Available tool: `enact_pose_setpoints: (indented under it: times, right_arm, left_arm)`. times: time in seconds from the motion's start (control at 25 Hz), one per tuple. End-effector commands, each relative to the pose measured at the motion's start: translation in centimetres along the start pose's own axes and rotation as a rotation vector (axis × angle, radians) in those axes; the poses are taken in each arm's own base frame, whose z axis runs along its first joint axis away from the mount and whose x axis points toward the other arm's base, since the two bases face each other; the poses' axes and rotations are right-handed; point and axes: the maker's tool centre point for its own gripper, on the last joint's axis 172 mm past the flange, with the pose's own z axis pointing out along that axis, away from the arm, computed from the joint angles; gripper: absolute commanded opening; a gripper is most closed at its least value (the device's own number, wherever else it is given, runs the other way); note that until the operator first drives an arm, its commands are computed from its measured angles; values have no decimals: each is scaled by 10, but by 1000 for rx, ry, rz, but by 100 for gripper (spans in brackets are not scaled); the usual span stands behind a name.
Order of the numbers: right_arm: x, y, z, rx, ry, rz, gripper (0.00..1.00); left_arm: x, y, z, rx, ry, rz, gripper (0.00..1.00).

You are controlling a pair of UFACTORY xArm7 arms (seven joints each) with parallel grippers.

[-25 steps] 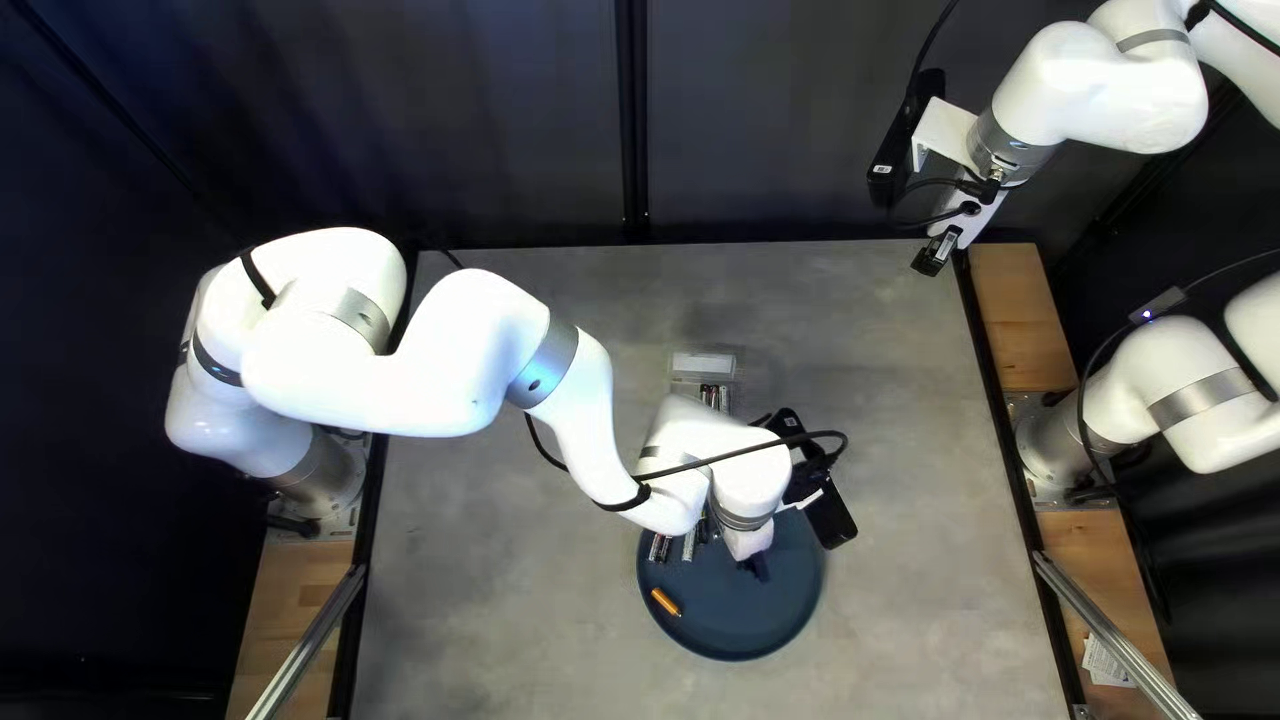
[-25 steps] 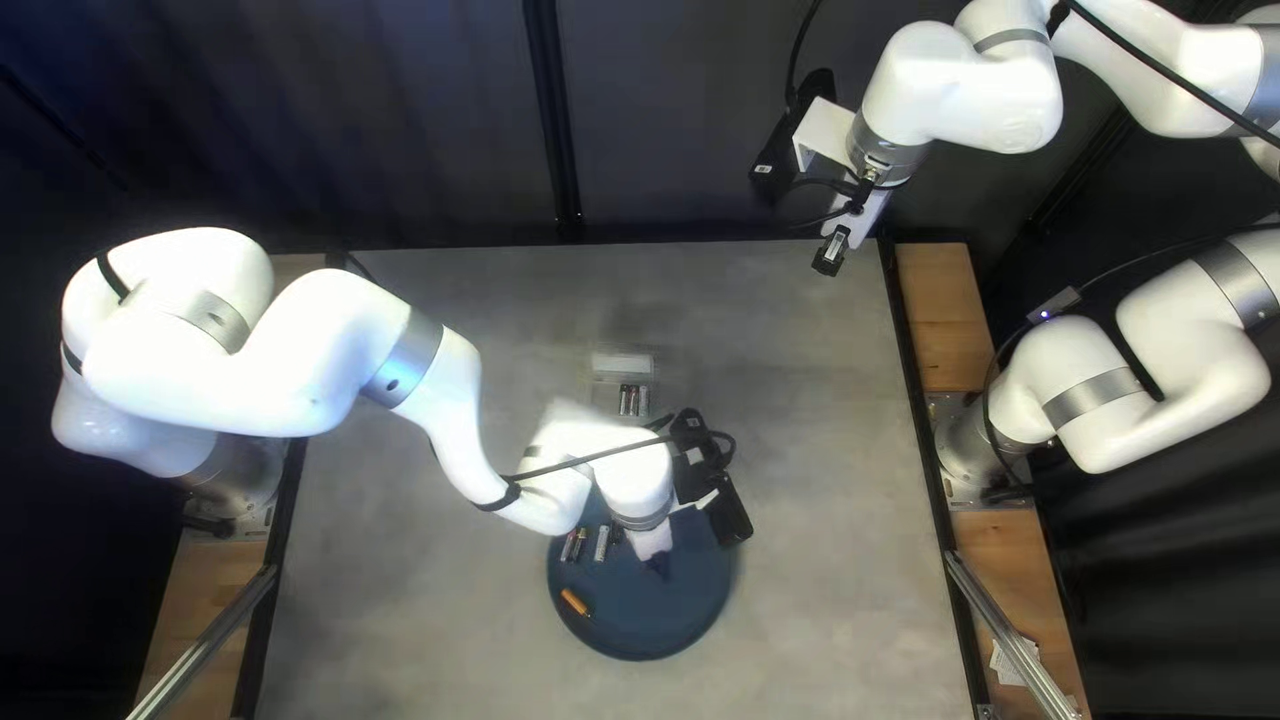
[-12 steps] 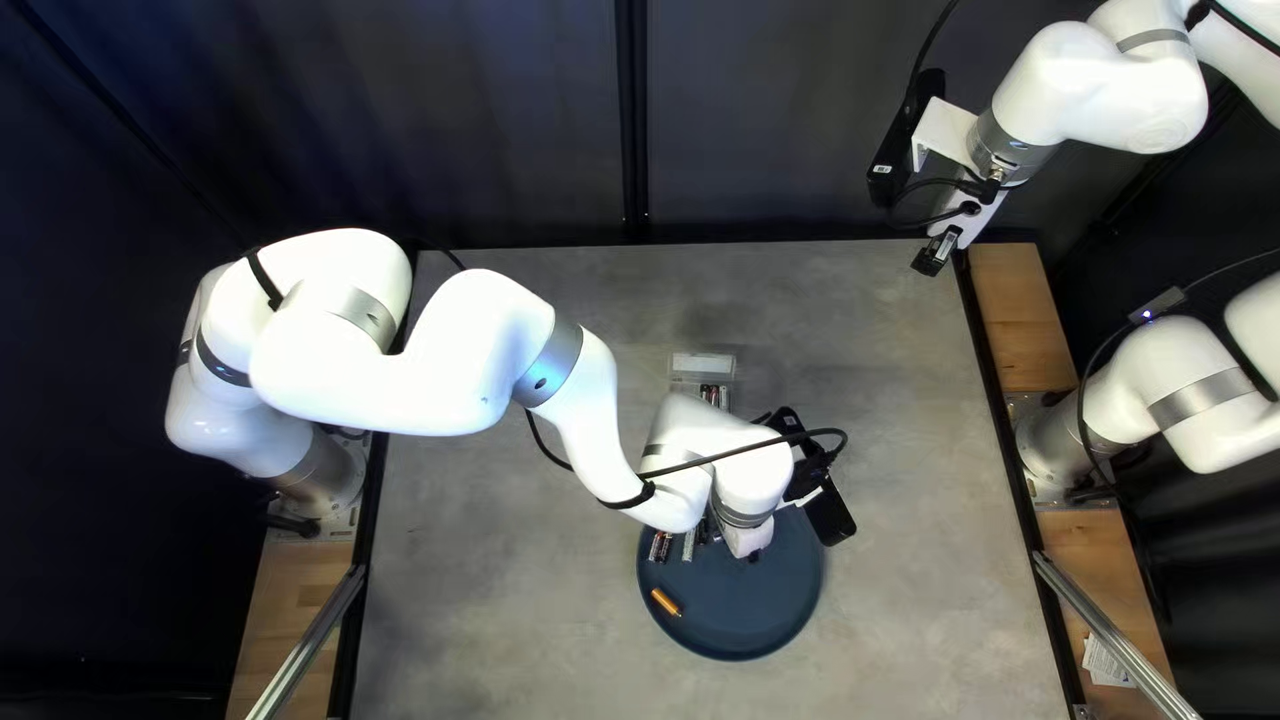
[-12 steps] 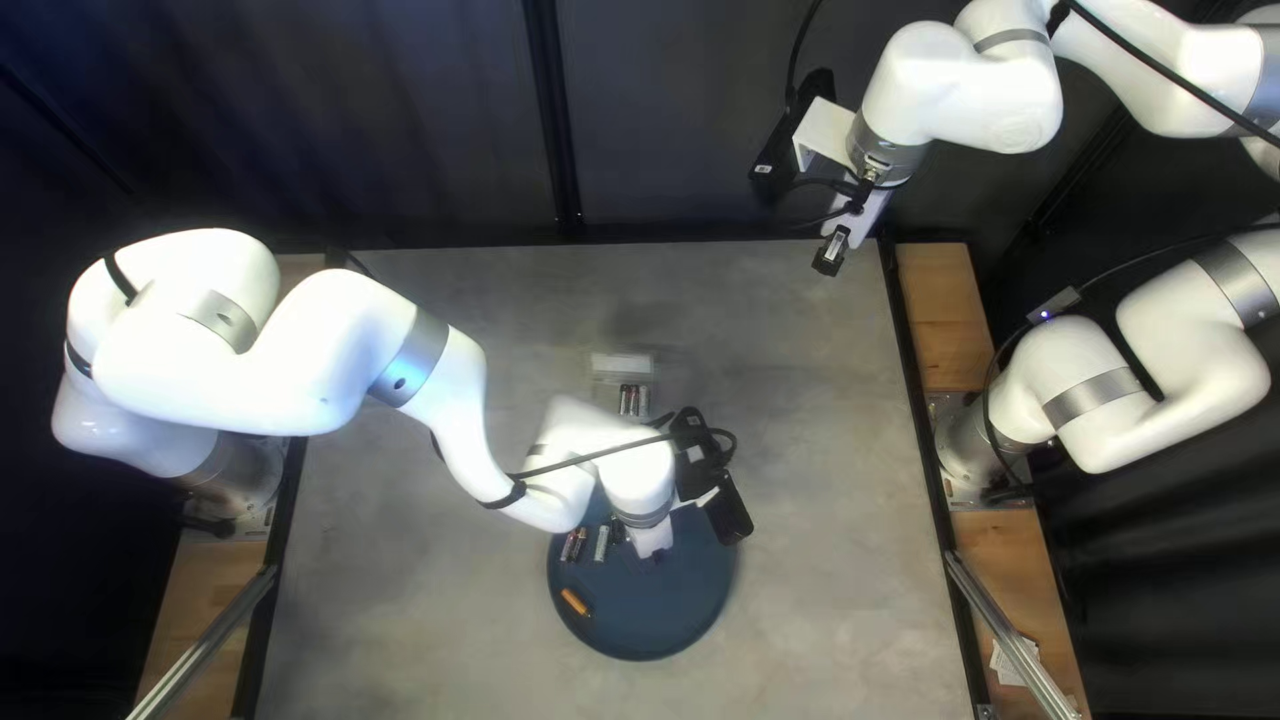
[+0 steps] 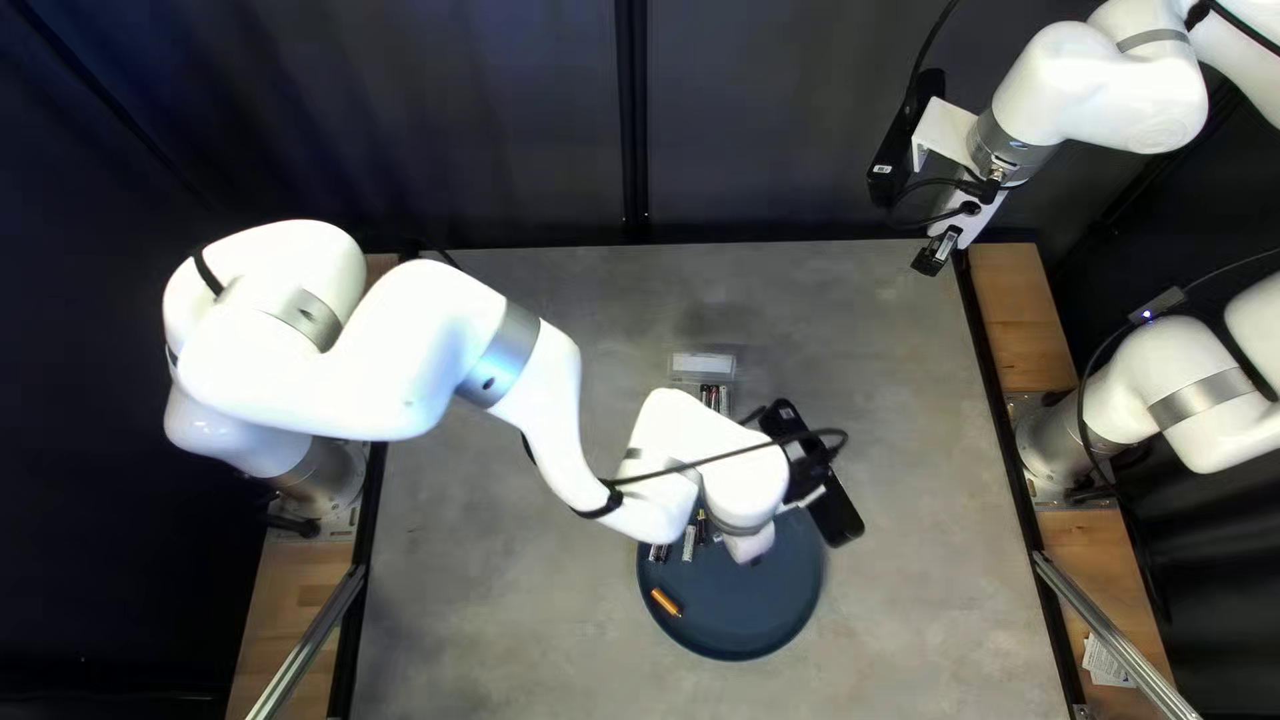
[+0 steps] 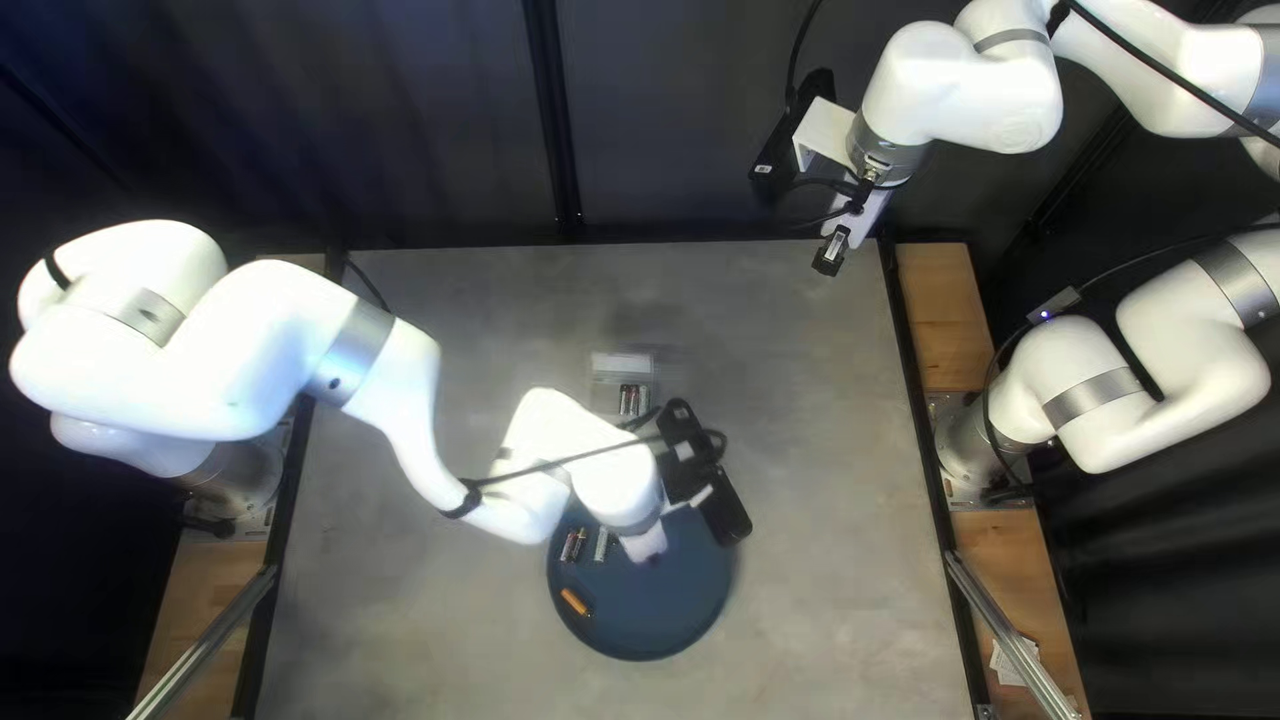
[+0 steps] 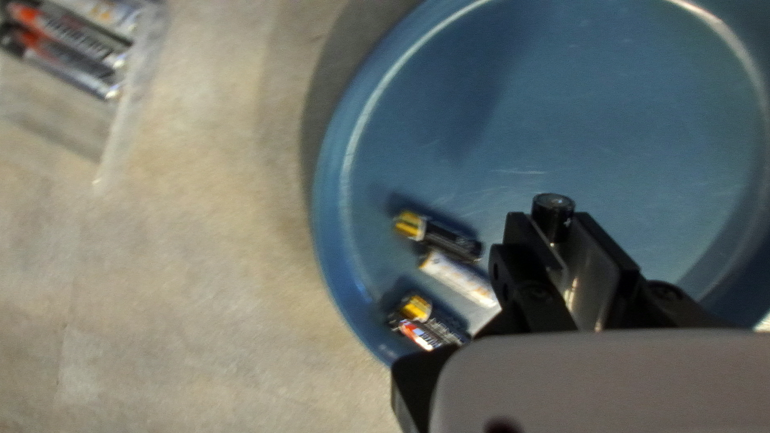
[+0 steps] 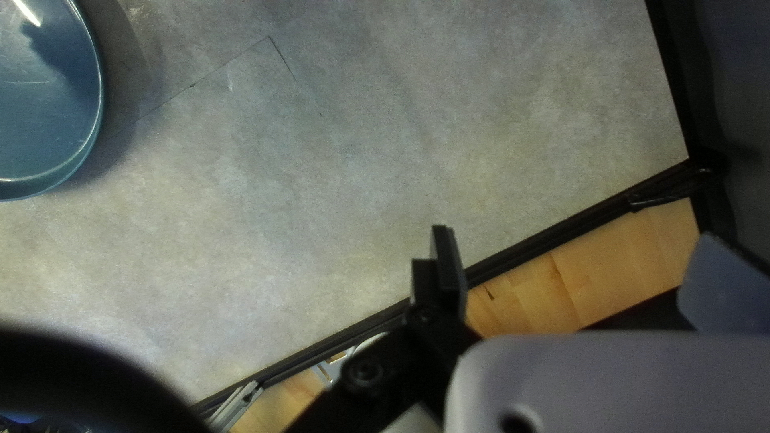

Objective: Pick up the batteries from the table and place them into the container

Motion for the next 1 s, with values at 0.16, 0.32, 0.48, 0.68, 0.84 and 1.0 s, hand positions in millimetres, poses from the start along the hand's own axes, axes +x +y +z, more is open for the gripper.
enact_pose_setpoints:
  times: [0.16, 0.32, 0.48, 0.68, 0.84, 1.0]
  right_arm:
    - [0, 0, 0, 0, 0, 0, 100]
    - [0, 0, 0, 0, 0, 0, 100]
    - [0, 0, 0, 0, 0, 0, 100]
    - [0, 0, 0, 0, 0, 0, 100]
    - [0, 0, 0, 0, 0, 0, 100]
    - [0, 0, 0, 0, 0, 0, 100]
  left_arm:
    - [33, -58, -4, 153, 12, -404, 0]
    - [35, -76, 9, 231, 17, -527, 0]
    - [28, -94, 16, 263, 20, -624, 0]
    - [25, -108, 23, 257, 39, -701, 0]
    - [29, -114, 28, 225, 45, -706, 0]
    - [33, -124, 24, 195, 50, -700, 0]
